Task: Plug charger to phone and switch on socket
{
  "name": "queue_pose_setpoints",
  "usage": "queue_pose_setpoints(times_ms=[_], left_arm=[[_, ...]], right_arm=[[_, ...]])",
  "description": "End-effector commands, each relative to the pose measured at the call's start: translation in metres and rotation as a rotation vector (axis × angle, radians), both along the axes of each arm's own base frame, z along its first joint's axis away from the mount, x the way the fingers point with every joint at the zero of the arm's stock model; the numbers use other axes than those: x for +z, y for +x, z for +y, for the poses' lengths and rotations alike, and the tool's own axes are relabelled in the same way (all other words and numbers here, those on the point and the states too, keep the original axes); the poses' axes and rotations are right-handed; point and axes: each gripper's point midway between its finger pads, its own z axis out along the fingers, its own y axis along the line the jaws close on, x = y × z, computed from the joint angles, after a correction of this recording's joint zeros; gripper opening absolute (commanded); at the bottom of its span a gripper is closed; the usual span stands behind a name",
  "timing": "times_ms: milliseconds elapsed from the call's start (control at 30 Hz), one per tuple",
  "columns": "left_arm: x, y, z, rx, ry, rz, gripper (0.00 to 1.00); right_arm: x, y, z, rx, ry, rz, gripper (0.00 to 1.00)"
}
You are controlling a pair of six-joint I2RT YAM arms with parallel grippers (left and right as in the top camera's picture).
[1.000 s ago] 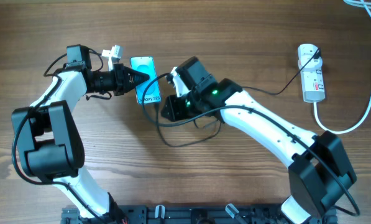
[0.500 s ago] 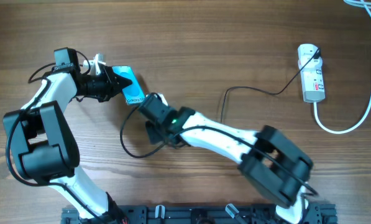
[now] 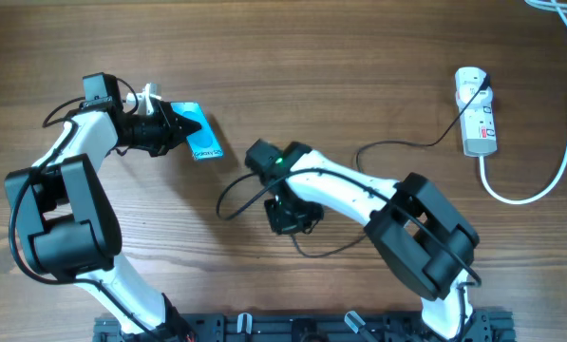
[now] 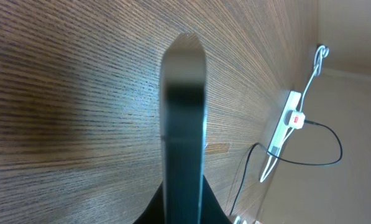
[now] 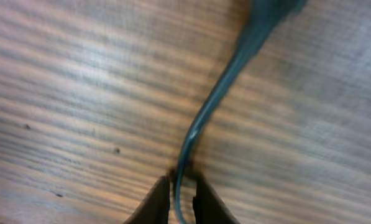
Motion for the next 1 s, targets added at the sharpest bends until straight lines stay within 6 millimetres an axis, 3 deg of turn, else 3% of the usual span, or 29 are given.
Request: queue_pose_setpoints(times_ms=[0,133,267,333,600,767,967], left_arm=[[0.002,-0.001,-0.003,-0.005,-0.02,-0.001,0.04],[0.002,-0.001,-0.003,-0.006,-0.021,-0.001,0.04],[0.002,-0.001,-0.003,-0.006,-0.021,-0.001,0.04],[0.002,-0.001,-0.003,-0.006,-0.021,-0.001,0.04],[0.002,-0.001,-0.003,-0.006,-0.021,-0.001,0.04],[0.004,-0.001,-0.005,-0.01,-0.035,-0.006,0.04],[0.004,-0.001,-0.005,-0.01,-0.035,-0.006,0.04]], right_arm=[[-0.002,0.006,0.001,-0.024,0.035,0.025,0.35],[-0.005,0.031,-0.012,-0.127,0.003,-0.035,0.38],[-0.006,0.054,0.005,-0.151,0.071,-0.127,0.34],[-0.009,0.064,-0.001,-0.177,0.016,-0.195,0.32],[-0.012,0.062,-0.01,-0.195,-0.079,-0.258,0.24],[-0.013,0.063,-0.011,-0.194,-0.085,-0.263,0.06],[-0.014,0.059,-0.008,-0.221,-0.072,-0.237,0.13]])
